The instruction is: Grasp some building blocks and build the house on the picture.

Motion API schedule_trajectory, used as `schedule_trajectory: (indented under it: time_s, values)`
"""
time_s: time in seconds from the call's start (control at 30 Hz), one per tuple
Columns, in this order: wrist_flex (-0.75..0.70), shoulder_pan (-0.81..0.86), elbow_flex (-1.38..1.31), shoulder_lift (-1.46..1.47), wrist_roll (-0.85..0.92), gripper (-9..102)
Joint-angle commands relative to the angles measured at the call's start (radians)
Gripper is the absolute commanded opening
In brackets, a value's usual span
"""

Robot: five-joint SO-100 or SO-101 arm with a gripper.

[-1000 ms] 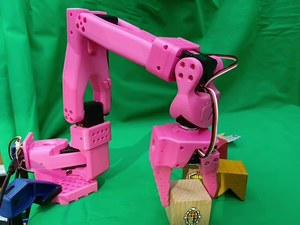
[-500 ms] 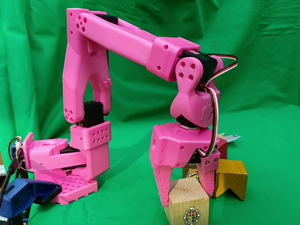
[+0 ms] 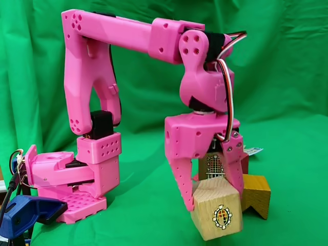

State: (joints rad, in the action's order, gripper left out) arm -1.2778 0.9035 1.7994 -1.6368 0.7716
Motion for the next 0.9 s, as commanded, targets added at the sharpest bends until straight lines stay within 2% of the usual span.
schedule_trajectory:
  time_s: [0.0, 0.37, 0.87]
  values:
    - [-0.003, 0.003, -0.098, -0.064, -0.003, 10]
    - [-0.003, 0.003, -0.249, -0.046, -0.011, 10]
    - [-0.005, -0.002, -0.276, 0.012, -0.368, 10]
